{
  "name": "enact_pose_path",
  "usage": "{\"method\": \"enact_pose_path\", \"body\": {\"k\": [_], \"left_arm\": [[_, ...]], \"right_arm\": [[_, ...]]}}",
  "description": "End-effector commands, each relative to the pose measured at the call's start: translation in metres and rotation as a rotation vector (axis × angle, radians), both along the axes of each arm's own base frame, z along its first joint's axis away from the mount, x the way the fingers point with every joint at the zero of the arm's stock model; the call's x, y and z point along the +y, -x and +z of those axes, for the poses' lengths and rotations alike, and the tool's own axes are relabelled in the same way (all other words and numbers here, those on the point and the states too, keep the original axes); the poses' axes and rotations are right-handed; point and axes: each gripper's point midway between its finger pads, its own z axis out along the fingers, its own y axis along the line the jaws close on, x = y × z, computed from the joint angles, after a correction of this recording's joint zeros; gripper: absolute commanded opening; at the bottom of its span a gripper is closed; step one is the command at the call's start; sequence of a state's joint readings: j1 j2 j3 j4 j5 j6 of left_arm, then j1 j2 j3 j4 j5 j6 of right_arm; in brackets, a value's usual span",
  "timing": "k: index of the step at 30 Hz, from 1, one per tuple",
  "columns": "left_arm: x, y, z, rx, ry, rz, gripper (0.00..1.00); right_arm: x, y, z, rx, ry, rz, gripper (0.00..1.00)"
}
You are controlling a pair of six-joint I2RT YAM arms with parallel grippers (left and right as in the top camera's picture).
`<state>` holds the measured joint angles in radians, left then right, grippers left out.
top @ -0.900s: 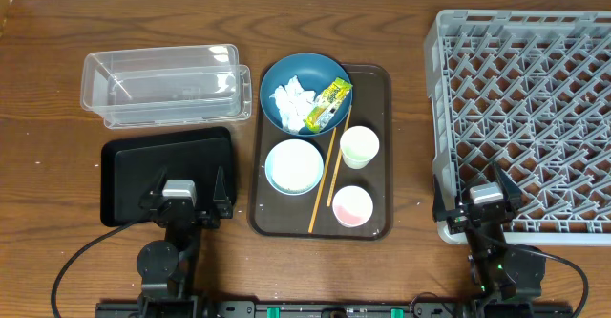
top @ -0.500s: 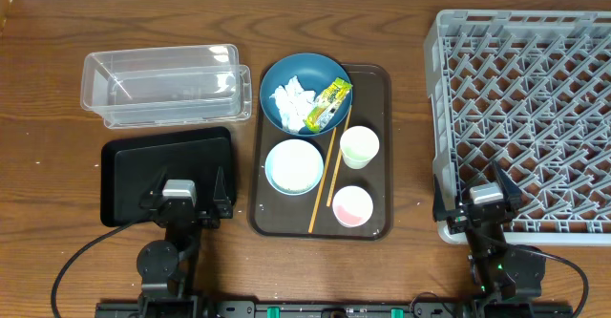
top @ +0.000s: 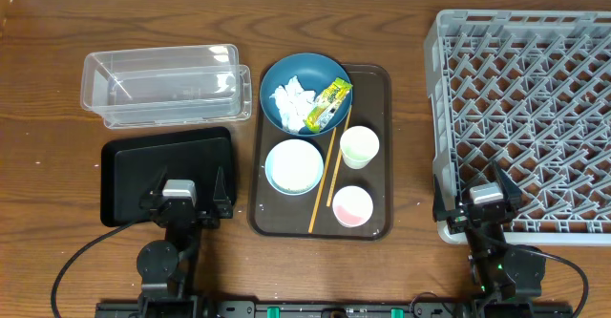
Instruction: Sort waste into correct bins and load items into the dishwasher rack
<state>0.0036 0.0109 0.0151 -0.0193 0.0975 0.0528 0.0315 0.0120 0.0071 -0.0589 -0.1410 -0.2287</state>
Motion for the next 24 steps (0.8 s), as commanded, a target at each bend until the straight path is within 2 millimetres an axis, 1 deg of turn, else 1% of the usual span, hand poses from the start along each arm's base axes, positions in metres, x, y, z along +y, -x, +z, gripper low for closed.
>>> {"method": "enact_pose_path", "body": {"k": [1, 24], "left_arm": [[-0.0022, 0.0012, -0.0138, 0.045, -0.004, -0.014, 1.0], [-0.0021, 0.0012, -0.0136, 0.044, -0.005, -0.013, 1.0]], "right_arm": [[0.0018, 0.0004, -0.0008, -0.001, 0.012, 0.008, 0.99], [0.0031, 0.0006, -0.0004, -0.002, 0.011, 0.015, 0.99]]}}
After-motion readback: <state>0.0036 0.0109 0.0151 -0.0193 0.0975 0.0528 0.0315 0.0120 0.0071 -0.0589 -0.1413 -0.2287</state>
